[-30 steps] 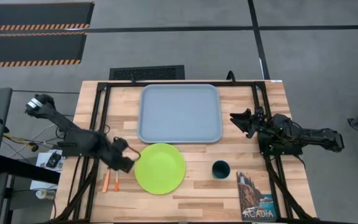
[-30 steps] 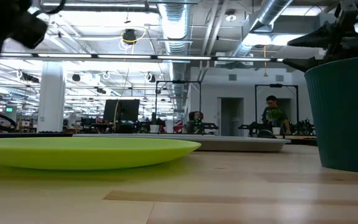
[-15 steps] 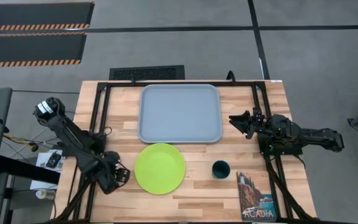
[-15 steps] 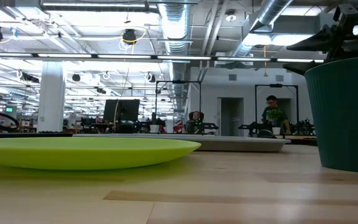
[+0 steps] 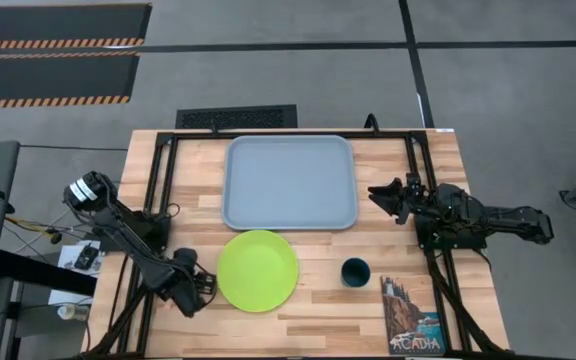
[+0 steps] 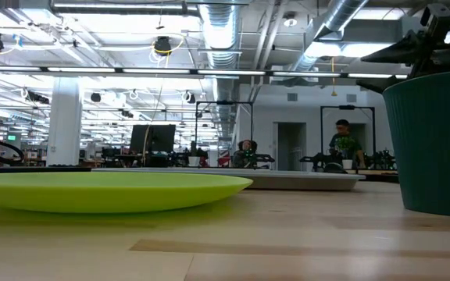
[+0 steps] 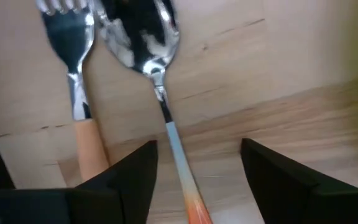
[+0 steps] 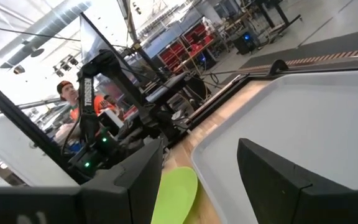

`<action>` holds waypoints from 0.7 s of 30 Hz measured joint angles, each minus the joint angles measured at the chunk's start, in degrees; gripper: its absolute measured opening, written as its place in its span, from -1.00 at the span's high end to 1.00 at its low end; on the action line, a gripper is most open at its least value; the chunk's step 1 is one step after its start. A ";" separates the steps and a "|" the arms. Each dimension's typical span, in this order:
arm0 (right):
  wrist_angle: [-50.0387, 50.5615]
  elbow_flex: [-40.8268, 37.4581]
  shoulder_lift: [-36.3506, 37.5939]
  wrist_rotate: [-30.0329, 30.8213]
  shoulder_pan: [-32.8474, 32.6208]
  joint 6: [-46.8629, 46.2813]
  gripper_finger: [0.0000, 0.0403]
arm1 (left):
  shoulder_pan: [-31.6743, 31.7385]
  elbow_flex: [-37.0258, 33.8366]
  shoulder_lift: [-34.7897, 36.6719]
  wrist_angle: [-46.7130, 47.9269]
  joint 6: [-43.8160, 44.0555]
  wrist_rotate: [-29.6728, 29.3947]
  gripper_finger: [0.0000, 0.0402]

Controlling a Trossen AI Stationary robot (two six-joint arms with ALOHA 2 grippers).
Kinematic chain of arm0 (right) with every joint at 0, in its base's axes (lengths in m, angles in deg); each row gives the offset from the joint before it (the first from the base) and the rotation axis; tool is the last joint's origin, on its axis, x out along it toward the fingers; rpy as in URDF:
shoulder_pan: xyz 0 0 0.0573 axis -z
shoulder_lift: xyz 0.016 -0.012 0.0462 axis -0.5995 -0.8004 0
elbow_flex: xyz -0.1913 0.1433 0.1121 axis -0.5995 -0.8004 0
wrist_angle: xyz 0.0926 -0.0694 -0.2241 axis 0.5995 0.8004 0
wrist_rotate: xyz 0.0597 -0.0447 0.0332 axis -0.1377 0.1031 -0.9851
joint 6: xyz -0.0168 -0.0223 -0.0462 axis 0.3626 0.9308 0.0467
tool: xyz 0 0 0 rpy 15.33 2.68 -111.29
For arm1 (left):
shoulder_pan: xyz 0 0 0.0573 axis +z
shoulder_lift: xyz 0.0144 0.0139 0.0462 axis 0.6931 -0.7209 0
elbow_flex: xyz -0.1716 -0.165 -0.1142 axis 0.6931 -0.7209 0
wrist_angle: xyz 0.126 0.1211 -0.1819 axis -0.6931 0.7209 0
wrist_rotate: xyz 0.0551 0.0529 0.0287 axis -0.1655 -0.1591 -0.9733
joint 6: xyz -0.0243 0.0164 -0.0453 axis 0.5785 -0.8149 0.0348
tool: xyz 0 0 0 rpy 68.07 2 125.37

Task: Pick and place plate/cup/fork/spoon on tray
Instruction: Put the orange spoon on the gray tray

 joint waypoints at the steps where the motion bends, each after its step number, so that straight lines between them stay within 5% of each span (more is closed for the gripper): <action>1: 0.02 0.00 -0.02 -0.06 0.00 -0.02 -0.16 | 0.38 0.00 -0.41 -0.29 -1.14 0.94 -0.02; 12: -0.41 0.02 0.00 -0.13 0.04 -0.10 -0.16 | 1.77 -0.08 -0.49 -1.04 -6.85 0.23 0.93; 21: -0.46 0.02 -0.01 -0.12 0.04 -0.10 -0.16 | 1.74 0.23 0.80 0.05 -4.53 -1.26 0.99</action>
